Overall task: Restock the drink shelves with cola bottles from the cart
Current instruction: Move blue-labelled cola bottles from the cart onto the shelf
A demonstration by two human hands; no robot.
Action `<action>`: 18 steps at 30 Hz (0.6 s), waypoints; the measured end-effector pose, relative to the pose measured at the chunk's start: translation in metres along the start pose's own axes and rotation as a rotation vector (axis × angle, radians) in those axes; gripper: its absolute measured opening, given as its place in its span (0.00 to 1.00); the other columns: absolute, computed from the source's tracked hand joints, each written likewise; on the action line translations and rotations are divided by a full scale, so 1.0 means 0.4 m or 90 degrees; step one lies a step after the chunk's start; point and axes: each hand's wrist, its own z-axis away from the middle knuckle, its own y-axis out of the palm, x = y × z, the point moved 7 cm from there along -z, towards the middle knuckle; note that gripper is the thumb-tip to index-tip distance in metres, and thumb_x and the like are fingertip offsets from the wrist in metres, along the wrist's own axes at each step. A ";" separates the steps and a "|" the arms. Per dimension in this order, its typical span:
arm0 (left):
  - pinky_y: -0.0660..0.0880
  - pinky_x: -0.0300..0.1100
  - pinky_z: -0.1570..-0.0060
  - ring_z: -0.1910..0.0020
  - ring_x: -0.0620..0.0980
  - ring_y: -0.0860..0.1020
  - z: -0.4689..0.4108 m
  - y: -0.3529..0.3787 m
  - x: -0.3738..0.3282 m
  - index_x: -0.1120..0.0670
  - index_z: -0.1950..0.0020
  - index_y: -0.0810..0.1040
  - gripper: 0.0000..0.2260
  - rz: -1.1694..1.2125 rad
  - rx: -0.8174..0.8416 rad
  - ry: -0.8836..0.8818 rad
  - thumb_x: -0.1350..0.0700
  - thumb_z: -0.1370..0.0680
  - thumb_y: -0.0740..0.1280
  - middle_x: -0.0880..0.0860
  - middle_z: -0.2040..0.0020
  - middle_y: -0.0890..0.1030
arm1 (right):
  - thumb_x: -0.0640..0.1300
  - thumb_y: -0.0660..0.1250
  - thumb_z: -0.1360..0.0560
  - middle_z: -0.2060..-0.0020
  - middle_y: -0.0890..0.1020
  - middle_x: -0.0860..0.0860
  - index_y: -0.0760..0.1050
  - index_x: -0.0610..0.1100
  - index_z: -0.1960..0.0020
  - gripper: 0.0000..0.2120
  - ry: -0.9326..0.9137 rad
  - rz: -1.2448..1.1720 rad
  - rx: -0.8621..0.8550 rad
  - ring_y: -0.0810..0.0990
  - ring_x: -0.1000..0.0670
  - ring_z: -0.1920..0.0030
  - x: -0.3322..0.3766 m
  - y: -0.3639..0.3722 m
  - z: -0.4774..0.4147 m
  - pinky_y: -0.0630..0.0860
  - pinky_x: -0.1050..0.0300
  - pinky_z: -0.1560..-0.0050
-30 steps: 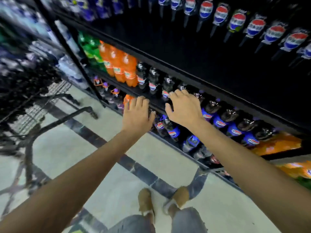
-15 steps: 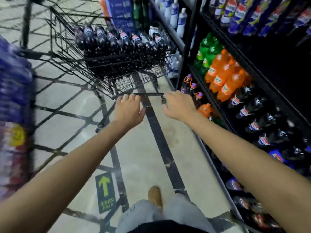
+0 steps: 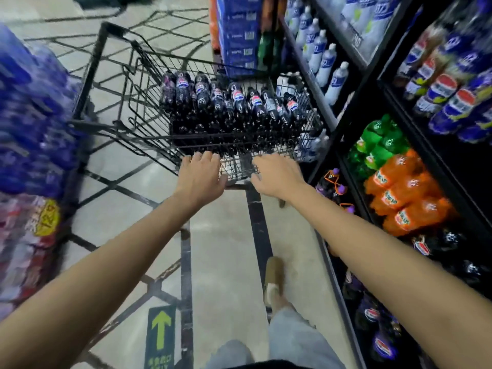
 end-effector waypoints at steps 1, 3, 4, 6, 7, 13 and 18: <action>0.66 0.53 0.38 0.39 0.59 0.73 -0.045 -0.004 0.003 0.58 0.39 0.72 0.18 0.003 0.003 -0.010 0.46 0.21 0.59 0.58 0.41 0.76 | 0.49 0.58 0.23 0.52 0.79 0.46 0.73 0.42 0.46 0.12 -0.012 0.004 0.009 0.77 0.43 0.49 -0.019 -0.001 -0.043 0.70 0.53 0.59; 0.66 0.53 0.39 0.40 0.59 0.73 -0.137 -0.013 0.005 0.58 0.40 0.72 0.18 0.008 0.005 -0.030 0.47 0.21 0.59 0.58 0.41 0.76 | 0.49 0.58 0.22 0.50 0.79 0.45 0.73 0.42 0.44 0.13 -0.035 0.002 0.013 0.77 0.43 0.47 -0.061 -0.008 -0.128 0.66 0.53 0.59; 0.66 0.53 0.39 0.40 0.59 0.73 -0.181 -0.015 0.006 0.58 0.40 0.72 0.18 0.011 0.009 -0.038 0.47 0.21 0.59 0.58 0.41 0.75 | 0.49 0.58 0.23 0.49 0.79 0.45 0.73 0.42 0.43 0.14 -0.044 -0.003 0.010 0.76 0.43 0.46 -0.082 -0.013 -0.169 0.65 0.53 0.59; 0.67 0.52 0.39 0.40 0.59 0.73 -0.259 -0.015 0.009 0.58 0.39 0.72 0.18 0.016 0.020 -0.055 0.46 0.21 0.58 0.58 0.40 0.75 | 0.49 0.58 0.23 0.50 0.79 0.45 0.73 0.42 0.43 0.14 -0.066 -0.009 0.014 0.77 0.43 0.47 -0.122 -0.020 -0.250 0.66 0.53 0.59; 0.67 0.52 0.40 0.40 0.58 0.73 -0.291 -0.012 0.014 0.58 0.40 0.72 0.18 0.014 0.022 -0.064 0.46 0.21 0.58 0.57 0.41 0.75 | 0.48 0.57 0.23 0.50 0.79 0.46 0.74 0.42 0.43 0.14 -0.079 -0.010 0.019 0.77 0.43 0.47 -0.139 -0.021 -0.289 0.67 0.54 0.59; 0.67 0.52 0.39 0.40 0.56 0.73 -0.445 0.019 0.085 0.56 0.39 0.72 0.18 0.008 0.053 -0.126 0.45 0.21 0.57 0.56 0.41 0.76 | 0.48 0.58 0.22 0.58 0.75 0.49 0.74 0.42 0.44 0.13 -0.145 -0.017 0.056 0.77 0.46 0.52 -0.189 -0.006 -0.505 0.69 0.55 0.62; 0.66 0.53 0.36 0.38 0.55 0.72 -0.557 0.052 0.210 0.56 0.36 0.72 0.19 0.004 0.064 -0.177 0.45 0.21 0.57 0.55 0.38 0.75 | 0.48 0.58 0.22 0.60 0.76 0.49 0.72 0.43 0.51 0.09 -0.187 -0.025 0.099 0.76 0.48 0.58 -0.168 0.055 -0.684 0.66 0.58 0.68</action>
